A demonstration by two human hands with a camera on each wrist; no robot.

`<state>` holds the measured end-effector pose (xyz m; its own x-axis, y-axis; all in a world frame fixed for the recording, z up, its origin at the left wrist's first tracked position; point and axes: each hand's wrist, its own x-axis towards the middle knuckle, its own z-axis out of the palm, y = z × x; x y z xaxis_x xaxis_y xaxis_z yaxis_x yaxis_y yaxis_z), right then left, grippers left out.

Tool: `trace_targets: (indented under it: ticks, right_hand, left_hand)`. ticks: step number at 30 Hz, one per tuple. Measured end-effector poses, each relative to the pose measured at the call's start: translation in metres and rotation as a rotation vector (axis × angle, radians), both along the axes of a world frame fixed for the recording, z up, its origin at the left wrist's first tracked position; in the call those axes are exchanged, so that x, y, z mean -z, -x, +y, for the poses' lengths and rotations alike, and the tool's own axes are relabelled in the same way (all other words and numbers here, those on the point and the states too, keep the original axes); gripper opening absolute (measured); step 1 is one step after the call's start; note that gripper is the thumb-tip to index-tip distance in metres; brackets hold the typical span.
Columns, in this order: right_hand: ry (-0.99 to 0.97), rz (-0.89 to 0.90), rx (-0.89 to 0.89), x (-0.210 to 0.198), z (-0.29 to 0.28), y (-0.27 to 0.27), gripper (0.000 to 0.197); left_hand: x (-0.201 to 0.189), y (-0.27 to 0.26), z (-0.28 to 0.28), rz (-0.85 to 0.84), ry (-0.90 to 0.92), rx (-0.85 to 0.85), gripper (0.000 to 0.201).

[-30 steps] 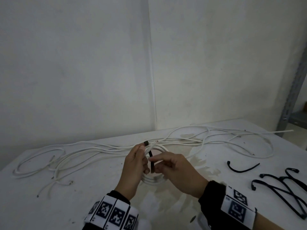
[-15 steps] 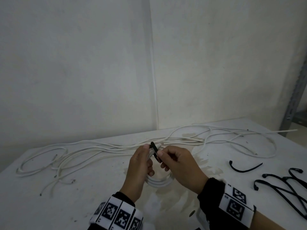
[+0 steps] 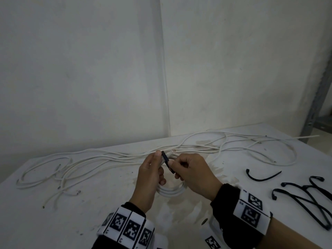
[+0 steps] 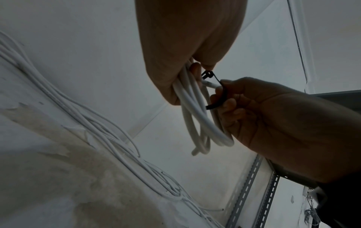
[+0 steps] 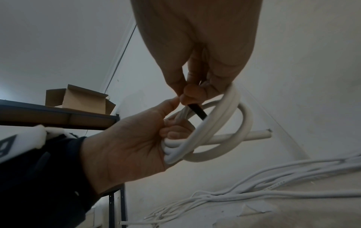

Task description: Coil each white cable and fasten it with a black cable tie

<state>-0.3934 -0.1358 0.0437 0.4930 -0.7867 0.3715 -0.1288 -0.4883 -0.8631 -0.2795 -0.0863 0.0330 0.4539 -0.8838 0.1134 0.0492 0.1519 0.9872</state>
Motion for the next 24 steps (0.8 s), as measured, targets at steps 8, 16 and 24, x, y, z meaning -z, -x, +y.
trace_targets:
  ticks: [8, 16, 24]
  right_hand:
    - [-0.015, 0.006, -0.011, -0.002, 0.003, -0.004, 0.039]
    - [-0.043, 0.003, -0.028, -0.003, 0.004, -0.011, 0.035]
    - [0.116, -0.073, 0.085, -0.008, 0.013, -0.025, 0.041]
  left_hand:
    - [-0.002, -0.003, 0.002, 0.028, -0.008, -0.015, 0.032]
    - [-0.005, -0.006, 0.006, -0.004, -0.006, -0.020, 0.027]
    - [-0.012, -0.005, 0.014, -0.078, 0.023, -0.023, 0.026]
